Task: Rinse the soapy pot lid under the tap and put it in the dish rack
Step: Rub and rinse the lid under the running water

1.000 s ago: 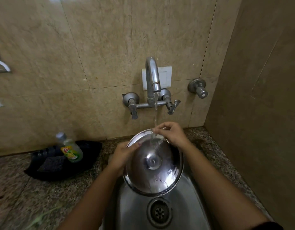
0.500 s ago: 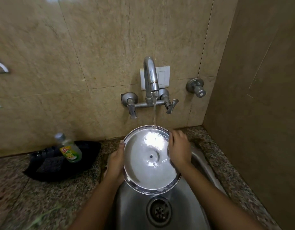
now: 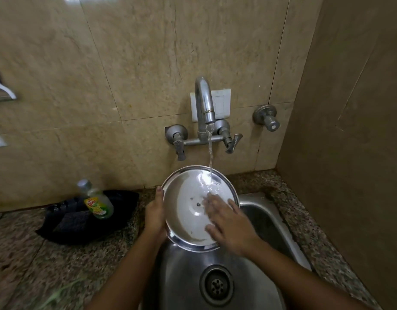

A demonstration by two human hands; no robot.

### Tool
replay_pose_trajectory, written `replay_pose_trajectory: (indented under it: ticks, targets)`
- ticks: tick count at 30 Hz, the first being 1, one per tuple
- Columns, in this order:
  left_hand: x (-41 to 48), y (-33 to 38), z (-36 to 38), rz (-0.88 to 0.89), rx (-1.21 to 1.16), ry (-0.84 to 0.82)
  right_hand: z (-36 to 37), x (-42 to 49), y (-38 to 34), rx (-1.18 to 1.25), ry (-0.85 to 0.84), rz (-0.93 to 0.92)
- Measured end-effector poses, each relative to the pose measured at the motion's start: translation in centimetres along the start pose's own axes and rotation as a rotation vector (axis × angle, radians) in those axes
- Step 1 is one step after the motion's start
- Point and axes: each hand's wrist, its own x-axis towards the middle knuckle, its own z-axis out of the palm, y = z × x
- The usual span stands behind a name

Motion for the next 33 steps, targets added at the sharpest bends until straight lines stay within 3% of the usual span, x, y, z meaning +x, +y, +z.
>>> replay_pose_trajectory:
  ticks: [3, 6, 9, 12, 14, 19, 23, 25, 29, 31, 33]
  targets:
    - [-0.5, -1.3, 0.1, -0.042, 0.006, -0.007, -0.1, 1.9, 2.3, -0.042, 0.036, 0.232]
    - [-2.1, -1.4, 1.2, -0.092, -0.004, -0.04, -1.0, 5.6, 0.9, 0.041, 0.131, 0.285]
    - [-2.7, -0.6, 2.0, -0.058, -0.013, -0.083, -1.5, 7.0, -3.1, 0.138, 0.162, 0.071]
    - [-2.2, -0.3, 1.6, 0.017, -0.017, -0.054, -0.6, 4.1, -4.4, 0.082, 0.081, -0.227]
    - [-1.3, -0.6, 0.5, -0.005, -0.038, -0.011, 0.7, 1.5, -2.5, 0.017, 0.038, -0.258]
    - [-1.4, -1.9, -0.3, -0.029, -0.043, 0.014, 0.8, 0.3, 3.2, -0.042, 0.093, 0.19]
    - [-3.5, -1.5, 1.7, -0.103, -0.094, -0.07, -1.5, 5.6, 1.2, -0.001, 0.195, 0.324]
    - [-3.5, -1.4, 2.4, -0.112, -0.1, -0.101, -2.0, 7.2, -1.4, 0.064, 0.211, 0.238]
    - [-2.7, -1.1, 2.7, -0.08, -0.125, -0.127, -1.4, 4.9, -5.3, 0.105, 0.116, -0.137]
    - [-1.9, -1.2, 2.0, -0.106, -0.156, -0.083, -0.4, 1.9, -4.2, 0.017, 0.037, -0.267]
    - [-1.5, -1.3, 1.1, -0.102, -0.149, -0.021, 0.2, -0.8, -1.6, -0.042, 0.007, -0.275]
